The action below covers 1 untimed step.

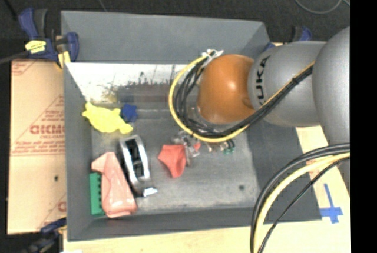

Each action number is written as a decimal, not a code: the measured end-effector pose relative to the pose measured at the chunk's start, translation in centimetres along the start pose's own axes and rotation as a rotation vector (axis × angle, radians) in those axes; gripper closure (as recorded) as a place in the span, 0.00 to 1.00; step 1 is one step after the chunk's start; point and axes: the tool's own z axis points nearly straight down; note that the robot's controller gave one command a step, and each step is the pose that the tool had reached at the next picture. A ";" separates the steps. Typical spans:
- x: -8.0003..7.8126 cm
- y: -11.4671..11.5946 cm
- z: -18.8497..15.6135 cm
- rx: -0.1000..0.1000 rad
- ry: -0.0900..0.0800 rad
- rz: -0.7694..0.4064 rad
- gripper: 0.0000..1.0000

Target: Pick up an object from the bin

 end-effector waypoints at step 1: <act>0.1 0.0 -1.5 -0.001 0.004 0.001 1.00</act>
Offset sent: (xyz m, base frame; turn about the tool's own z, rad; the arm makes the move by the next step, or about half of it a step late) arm 0.0000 -0.0001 0.1230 0.0000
